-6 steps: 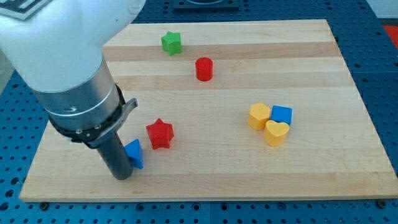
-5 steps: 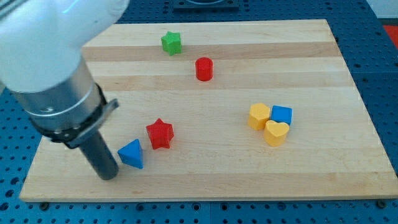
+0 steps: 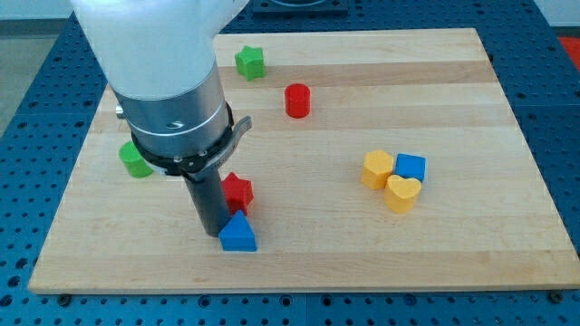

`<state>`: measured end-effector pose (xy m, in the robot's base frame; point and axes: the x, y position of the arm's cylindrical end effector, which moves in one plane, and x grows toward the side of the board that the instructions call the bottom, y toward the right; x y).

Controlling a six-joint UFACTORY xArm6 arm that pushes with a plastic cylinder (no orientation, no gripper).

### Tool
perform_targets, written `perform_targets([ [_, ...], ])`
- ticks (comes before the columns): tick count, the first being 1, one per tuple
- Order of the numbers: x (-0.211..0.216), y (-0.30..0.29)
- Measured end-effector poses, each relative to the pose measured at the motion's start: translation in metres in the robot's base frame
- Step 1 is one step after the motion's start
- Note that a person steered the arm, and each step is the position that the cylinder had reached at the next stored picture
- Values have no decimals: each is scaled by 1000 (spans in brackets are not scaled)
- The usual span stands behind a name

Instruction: Move blue triangle into blue cube

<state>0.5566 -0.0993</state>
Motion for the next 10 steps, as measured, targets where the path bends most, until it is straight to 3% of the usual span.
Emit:
perform_targets([
  [2, 24, -19],
  [3, 26, 9],
  [5, 8, 93],
  [10, -58, 145],
])
